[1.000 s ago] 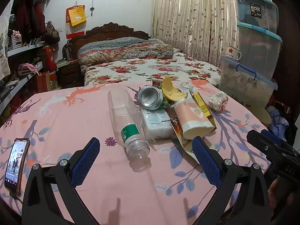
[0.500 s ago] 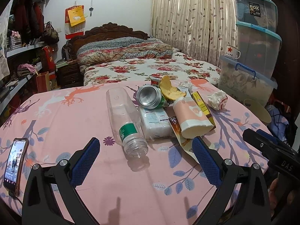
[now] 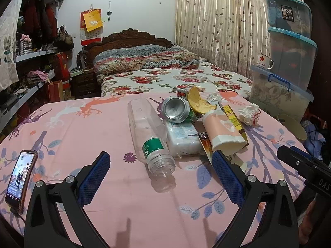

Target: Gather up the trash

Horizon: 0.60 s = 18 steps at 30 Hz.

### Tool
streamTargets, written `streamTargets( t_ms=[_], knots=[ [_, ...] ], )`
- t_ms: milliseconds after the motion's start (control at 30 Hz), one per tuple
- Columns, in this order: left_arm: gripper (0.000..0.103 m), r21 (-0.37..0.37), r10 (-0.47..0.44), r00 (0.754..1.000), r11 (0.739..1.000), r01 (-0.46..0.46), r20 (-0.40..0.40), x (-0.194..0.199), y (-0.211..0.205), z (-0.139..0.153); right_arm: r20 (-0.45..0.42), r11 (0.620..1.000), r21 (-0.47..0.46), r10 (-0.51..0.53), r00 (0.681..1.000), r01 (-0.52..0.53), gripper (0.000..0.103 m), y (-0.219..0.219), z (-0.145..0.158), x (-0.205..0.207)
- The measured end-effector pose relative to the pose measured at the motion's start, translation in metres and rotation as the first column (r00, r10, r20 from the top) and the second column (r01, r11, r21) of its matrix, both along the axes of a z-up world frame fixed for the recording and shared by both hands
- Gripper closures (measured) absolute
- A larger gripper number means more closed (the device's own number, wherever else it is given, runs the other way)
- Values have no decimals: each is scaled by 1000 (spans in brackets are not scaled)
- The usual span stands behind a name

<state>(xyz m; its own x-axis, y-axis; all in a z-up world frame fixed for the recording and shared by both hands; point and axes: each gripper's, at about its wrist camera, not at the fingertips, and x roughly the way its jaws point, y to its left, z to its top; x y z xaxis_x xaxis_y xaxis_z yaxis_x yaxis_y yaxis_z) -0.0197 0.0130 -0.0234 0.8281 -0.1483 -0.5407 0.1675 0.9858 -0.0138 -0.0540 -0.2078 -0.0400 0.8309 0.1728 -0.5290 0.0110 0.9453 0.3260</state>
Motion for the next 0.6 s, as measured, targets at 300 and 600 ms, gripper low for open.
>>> streamTargets(
  t_ms=[300,600],
  knots=[
    [9,-16,-23,999,1000,23,-22,1,2,-3,-14,1000,16,-6,1000,7,25,-1,-2,0],
    [9,-44,-56,994,998,52,-90,11,13,-7,-14,1000,17,0,1000,0,21,-5,-3,1]
  ],
)
